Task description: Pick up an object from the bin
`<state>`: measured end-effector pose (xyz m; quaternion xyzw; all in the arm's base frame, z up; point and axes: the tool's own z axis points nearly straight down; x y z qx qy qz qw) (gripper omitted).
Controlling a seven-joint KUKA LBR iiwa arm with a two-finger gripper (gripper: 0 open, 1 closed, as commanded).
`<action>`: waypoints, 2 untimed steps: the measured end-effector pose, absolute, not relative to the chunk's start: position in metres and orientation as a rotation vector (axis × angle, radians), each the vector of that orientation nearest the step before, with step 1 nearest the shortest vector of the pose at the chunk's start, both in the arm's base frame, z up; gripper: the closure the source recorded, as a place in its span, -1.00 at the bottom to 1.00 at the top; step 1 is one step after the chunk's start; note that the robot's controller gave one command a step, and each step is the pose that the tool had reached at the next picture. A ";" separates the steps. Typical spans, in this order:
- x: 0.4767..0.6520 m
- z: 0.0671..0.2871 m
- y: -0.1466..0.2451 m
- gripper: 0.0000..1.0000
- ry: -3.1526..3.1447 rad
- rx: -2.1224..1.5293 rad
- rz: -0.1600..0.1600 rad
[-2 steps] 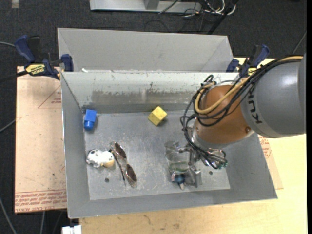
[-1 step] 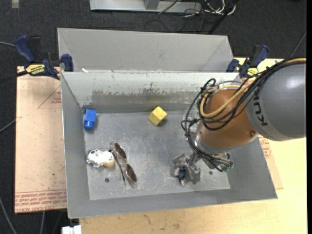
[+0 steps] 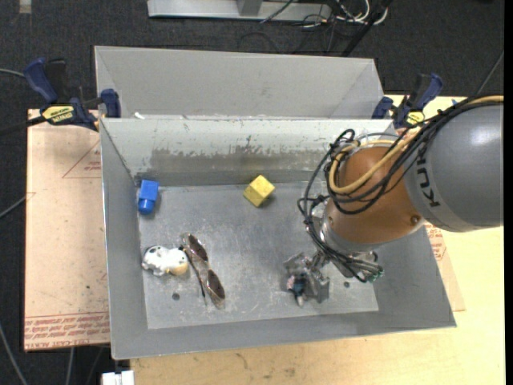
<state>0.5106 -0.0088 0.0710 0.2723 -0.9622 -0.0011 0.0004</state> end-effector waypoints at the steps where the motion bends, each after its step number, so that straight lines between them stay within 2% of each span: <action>1: 0.510 0.074 -0.009 1.00 -3.021 0.854 -0.004; 2: 0.509 0.090 -0.009 1.00 -3.021 0.854 -0.004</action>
Offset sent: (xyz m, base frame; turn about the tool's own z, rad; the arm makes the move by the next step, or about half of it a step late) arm 0.0000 -0.0002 0.0457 0.0000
